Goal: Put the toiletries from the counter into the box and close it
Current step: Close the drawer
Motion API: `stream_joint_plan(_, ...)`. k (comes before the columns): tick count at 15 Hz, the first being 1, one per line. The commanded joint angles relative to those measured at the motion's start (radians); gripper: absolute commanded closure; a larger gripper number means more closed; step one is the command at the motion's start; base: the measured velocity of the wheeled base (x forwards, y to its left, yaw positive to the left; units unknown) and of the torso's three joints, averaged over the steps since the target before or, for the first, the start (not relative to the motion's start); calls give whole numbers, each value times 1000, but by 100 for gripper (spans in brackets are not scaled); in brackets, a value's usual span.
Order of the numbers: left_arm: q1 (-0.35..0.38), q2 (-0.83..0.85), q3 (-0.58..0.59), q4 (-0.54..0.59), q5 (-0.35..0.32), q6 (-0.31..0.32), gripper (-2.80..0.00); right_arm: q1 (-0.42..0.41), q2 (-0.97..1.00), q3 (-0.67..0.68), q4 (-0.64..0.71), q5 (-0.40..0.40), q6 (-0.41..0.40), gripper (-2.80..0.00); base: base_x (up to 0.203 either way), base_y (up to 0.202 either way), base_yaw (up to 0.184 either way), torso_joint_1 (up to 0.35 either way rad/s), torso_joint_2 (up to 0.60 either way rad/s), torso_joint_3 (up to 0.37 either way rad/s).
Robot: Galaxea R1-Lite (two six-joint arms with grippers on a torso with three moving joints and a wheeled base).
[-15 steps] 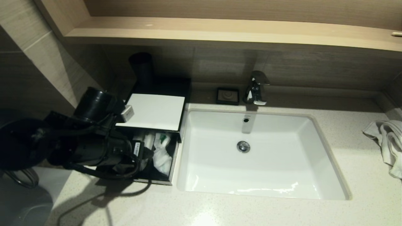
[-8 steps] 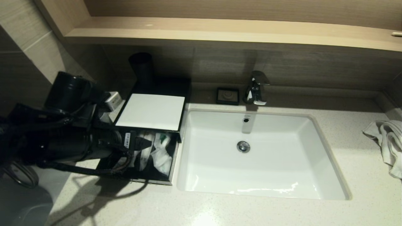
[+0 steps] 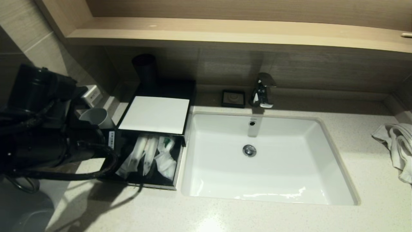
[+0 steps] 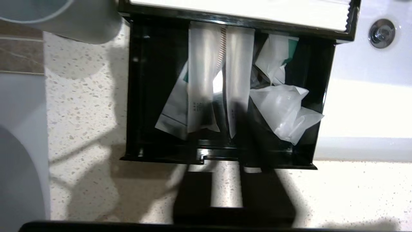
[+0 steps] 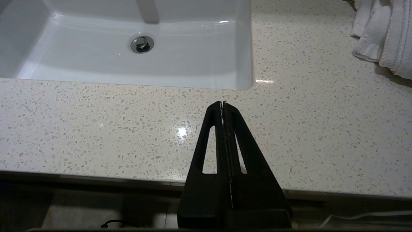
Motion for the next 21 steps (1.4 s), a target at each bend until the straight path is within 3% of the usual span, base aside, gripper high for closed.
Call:
stream_joint_plan(1, 30, -26, 0, 1, 3, -3, 0, 0, 0, 0, 0, 1, -1, 0, 0, 0, 0, 0, 0, 0)
stream_joint_plan(5, 41, -73, 41, 14, 3, 0, 0, 0, 0, 0, 0, 1, -1, 0, 0, 0, 0, 0, 0, 0)
stream_joint_plan(16, 39, -160, 318, 7, -4, 2, 0, 0, 0, 0, 0, 1, -1, 0, 0, 0, 0, 0, 0, 0)
stream_joint_plan(21, 39, -148, 351, 4, -6, -2, 0, -1, 0, 0, 0, 0, -1, 0, 0, 0, 0, 0, 0, 0)
